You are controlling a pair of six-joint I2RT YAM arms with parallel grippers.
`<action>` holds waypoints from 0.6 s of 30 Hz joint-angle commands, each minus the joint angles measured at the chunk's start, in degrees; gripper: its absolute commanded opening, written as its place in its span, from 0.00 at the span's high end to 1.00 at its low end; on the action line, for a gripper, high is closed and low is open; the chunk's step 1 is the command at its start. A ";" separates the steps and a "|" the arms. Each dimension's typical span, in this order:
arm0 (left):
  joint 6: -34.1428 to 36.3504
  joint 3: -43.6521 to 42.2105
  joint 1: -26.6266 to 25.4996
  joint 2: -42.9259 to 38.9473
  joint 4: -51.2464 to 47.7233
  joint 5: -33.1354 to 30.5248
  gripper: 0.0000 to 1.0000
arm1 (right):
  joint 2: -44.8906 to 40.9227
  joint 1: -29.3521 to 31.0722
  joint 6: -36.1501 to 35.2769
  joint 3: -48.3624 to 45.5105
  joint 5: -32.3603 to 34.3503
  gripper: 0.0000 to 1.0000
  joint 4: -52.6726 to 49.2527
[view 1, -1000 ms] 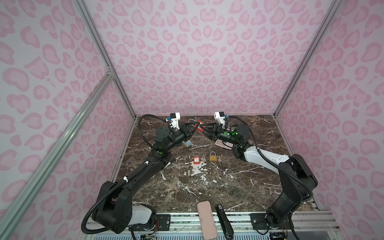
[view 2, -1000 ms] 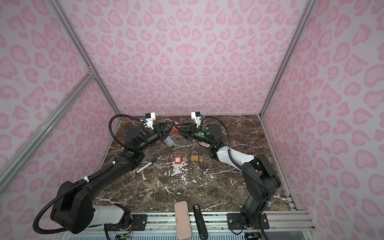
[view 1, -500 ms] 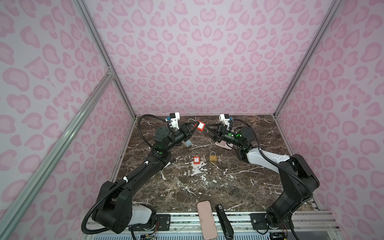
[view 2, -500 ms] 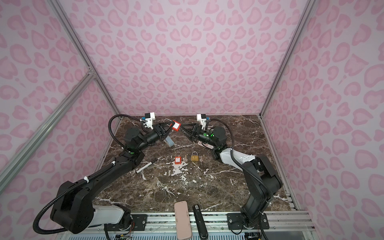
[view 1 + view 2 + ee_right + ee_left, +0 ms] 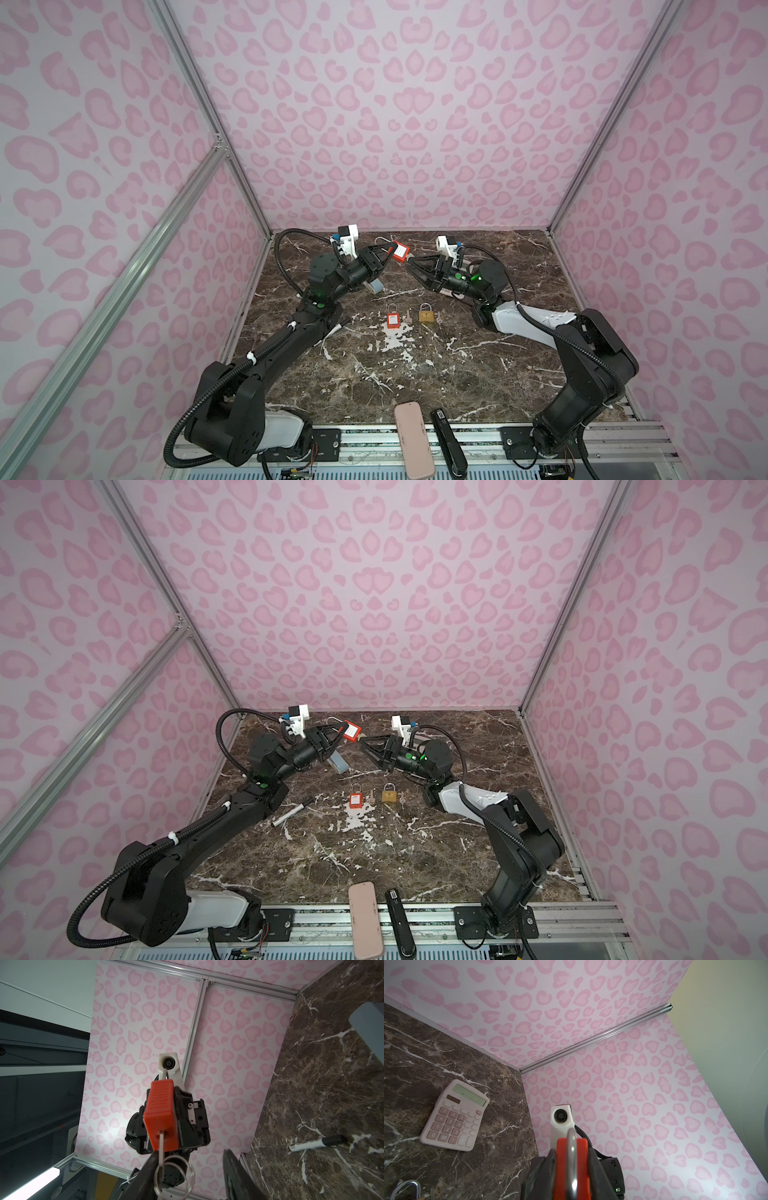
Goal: Lock with the key
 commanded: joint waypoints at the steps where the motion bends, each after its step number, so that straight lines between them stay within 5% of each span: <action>1: -0.09 0.79 0.09 0.07 3.38 0.40 0.95 | 0.00 -0.04 -1.04 0.53 -0.41 0.50 0.38; 18: -0.16 1.05 0.22 0.25 3.47 0.59 0.95 | 1.15 0.04 1.84 2.92 -0.75 0.51 2.90</action>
